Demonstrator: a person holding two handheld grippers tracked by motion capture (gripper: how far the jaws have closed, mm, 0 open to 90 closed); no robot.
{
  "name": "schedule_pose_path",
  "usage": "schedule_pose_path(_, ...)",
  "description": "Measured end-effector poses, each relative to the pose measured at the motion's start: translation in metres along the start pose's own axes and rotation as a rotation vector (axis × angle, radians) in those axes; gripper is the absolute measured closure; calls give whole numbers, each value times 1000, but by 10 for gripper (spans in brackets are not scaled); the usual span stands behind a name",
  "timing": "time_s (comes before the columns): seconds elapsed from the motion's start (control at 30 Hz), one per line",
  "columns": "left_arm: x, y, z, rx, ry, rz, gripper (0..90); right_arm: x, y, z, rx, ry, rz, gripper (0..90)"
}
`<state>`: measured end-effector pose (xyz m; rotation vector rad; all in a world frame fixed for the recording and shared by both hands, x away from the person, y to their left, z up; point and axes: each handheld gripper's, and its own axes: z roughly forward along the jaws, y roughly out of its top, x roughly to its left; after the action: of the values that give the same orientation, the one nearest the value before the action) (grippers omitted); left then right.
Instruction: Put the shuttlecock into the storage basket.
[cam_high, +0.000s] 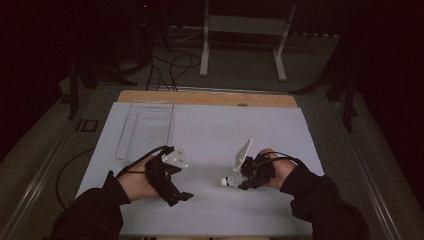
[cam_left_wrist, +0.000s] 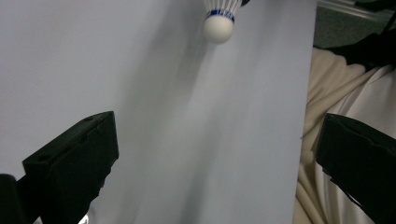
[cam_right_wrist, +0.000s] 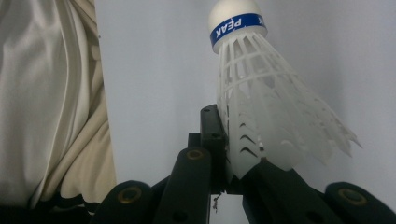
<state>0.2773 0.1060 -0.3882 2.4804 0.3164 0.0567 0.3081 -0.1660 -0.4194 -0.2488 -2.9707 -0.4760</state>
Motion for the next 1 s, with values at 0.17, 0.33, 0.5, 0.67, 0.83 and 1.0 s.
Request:
schedule_pose_path(0.17,1,7,3,3,-9,7,0,0,1,1,-4,4,-2,900)
schedule_pose_path(0.33,3,18,8,5,-16,24,0,2,4,2,-11,10,-12,900)
schedule_pose_path(0.5,4,26,14,7,-22,39,0,2,5,4,-16,12,-14,900)
schedule_pose_path(0.67,9,31,22,18,-40,35,2,3,7,4,-12,15,-14,900)
schedule_pose_path(0.83,6,36,29,30,-40,62,5,4,9,4,-20,16,-18,900)
schedule_pose_path(1.0,3,44,36,49,-55,96,28,5,12,5,-30,24,-24,900)
